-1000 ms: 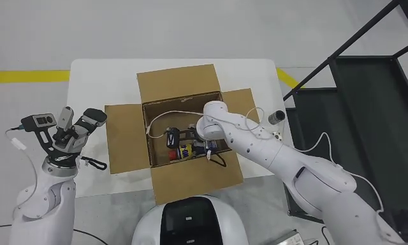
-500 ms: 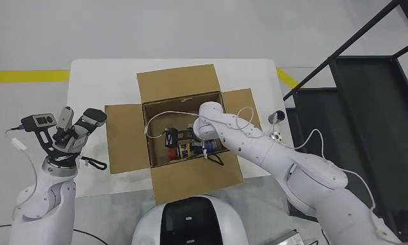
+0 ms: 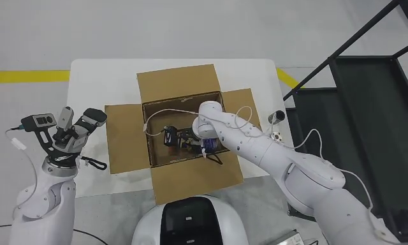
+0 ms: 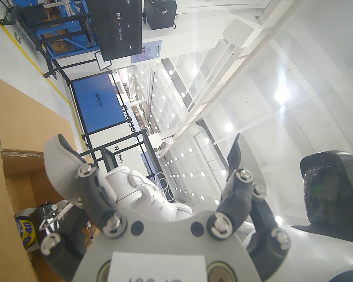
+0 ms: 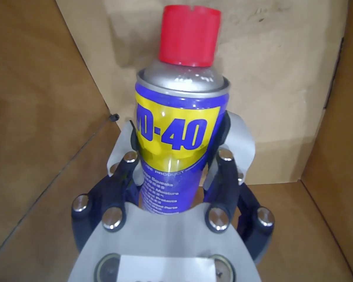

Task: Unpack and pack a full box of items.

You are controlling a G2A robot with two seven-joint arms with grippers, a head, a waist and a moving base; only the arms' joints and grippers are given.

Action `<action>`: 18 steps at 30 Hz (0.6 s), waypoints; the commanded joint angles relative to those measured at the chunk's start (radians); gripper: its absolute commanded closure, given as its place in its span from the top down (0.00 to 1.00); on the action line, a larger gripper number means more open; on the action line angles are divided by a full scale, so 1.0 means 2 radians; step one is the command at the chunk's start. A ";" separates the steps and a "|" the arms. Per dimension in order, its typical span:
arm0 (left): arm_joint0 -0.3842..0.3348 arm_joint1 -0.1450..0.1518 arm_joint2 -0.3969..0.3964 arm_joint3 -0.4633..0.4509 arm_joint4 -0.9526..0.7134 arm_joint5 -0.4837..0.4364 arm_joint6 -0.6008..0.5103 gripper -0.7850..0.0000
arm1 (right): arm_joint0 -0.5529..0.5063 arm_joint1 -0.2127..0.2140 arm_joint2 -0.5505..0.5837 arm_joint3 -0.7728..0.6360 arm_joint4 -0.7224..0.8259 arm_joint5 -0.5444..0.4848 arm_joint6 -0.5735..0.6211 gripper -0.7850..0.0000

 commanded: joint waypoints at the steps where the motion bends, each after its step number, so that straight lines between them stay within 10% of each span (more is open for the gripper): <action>1: 0.000 0.000 0.000 0.000 0.000 0.000 0.000 1.00 | -0.001 0.000 0.003 -0.003 0.003 0.000 -0.002 0.00; 18: 0.000 0.000 0.000 0.000 0.000 0.000 0.000 1.00 | -0.078 0.069 0.129 -0.143 -0.003 -0.023 -0.053 0.00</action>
